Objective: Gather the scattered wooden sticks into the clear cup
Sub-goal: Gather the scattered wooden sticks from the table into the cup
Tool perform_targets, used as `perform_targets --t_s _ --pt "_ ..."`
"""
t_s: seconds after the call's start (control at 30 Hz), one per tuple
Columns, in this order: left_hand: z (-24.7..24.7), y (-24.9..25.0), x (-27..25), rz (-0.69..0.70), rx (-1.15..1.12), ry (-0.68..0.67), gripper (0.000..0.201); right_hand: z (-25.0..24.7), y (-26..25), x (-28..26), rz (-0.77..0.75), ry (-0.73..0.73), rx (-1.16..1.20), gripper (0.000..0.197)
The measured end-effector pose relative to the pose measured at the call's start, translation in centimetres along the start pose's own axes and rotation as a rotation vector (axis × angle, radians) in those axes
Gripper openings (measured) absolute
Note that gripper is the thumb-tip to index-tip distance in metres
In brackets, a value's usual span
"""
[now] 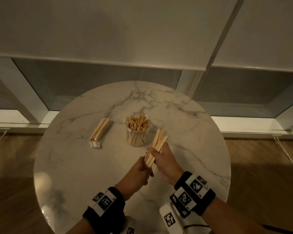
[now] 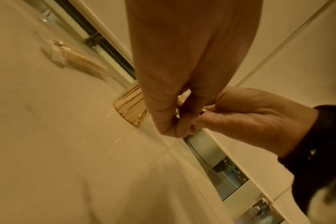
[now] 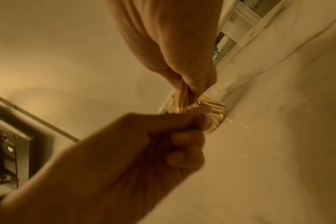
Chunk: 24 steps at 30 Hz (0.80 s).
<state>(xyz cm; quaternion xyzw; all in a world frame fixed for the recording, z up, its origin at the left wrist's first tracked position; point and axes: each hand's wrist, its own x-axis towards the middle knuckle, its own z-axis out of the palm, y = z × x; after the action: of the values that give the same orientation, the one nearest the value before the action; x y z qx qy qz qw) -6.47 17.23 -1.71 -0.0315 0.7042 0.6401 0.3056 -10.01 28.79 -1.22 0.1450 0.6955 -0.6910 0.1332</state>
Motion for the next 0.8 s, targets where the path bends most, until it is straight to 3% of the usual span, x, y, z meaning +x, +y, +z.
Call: perform_targets --t_s 0.13,0.23,0.5,0.67,0.8 --pt "-0.1 0.3 0.9 -0.038 0.009 0.046 0.016 0.0 1.1 -0.4 -0.056 -0.039 -0.032 0.036" --pt "-0.4 0.3 1.3 0.024 0.084 0.095 0.020 0.1 1.1 -0.4 -0.095 -0.075 -0.020 0.040" --pt "-0.7 0.1 1.6 0.169 0.186 0.038 0.026 -1.2 -1.1 0.9 -0.170 -0.144 -0.084 0.033" --pt "-1.1 0.5 1.5 0.196 0.298 0.053 0.033 -1.7 -2.9 2.2 -0.281 -0.100 -0.001 0.057" --pt "-1.2 1.3 1.7 0.223 0.273 0.067 0.017 -1.2 -3.4 1.9 -0.313 -0.143 0.094 0.029"
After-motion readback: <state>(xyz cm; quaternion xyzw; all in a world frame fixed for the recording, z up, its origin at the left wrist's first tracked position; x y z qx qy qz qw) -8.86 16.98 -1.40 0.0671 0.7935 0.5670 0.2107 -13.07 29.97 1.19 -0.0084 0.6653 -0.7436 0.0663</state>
